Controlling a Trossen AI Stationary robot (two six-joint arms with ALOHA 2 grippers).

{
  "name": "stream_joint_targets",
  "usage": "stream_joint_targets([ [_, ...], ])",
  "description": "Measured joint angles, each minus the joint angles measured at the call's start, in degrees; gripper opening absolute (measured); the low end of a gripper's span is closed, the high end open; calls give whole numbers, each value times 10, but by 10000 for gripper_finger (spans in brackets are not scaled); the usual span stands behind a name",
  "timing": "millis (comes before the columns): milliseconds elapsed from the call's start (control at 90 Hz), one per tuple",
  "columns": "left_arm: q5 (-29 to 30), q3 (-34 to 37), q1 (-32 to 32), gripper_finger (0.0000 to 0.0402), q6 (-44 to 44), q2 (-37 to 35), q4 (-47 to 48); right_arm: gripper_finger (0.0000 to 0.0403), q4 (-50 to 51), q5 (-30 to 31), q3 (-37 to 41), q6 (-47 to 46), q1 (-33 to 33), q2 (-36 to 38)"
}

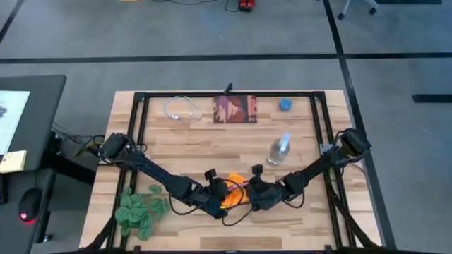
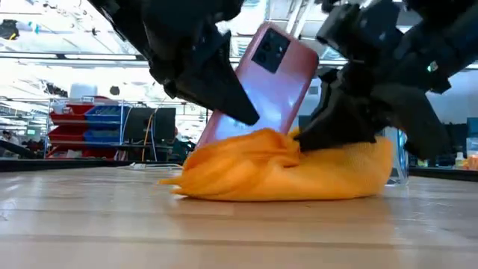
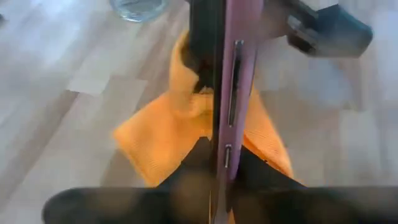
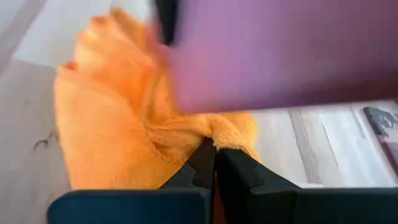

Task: Apply microfiber cloth
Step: Wipe the pink cellphone using microfiber cloth

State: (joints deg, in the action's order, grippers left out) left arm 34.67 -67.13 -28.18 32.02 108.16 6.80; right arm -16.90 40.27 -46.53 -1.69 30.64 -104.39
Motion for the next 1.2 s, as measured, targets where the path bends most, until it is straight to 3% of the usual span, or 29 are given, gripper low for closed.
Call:
stream_joint_targets([
  [222,2,0,14,3,40,-1,-52,0,-23,3,3,30,16,0],
  [433,79,-1,22,2,110,-12,20,0,57,-31,0,-53,40,0],
  [567,89,-1,23,2,143,-19,42,0,12,-29,0,-34,60,0],
  [900,33,-1,24,2,72,-20,-98,0,-231,-22,0,195,24,1],
  [1067,22,1,25,2,50,-32,-129,0,-207,-14,0,210,10,1],
  [1200,11,1,19,2,34,-46,-115,0,-135,46,-2,188,34,2],
])
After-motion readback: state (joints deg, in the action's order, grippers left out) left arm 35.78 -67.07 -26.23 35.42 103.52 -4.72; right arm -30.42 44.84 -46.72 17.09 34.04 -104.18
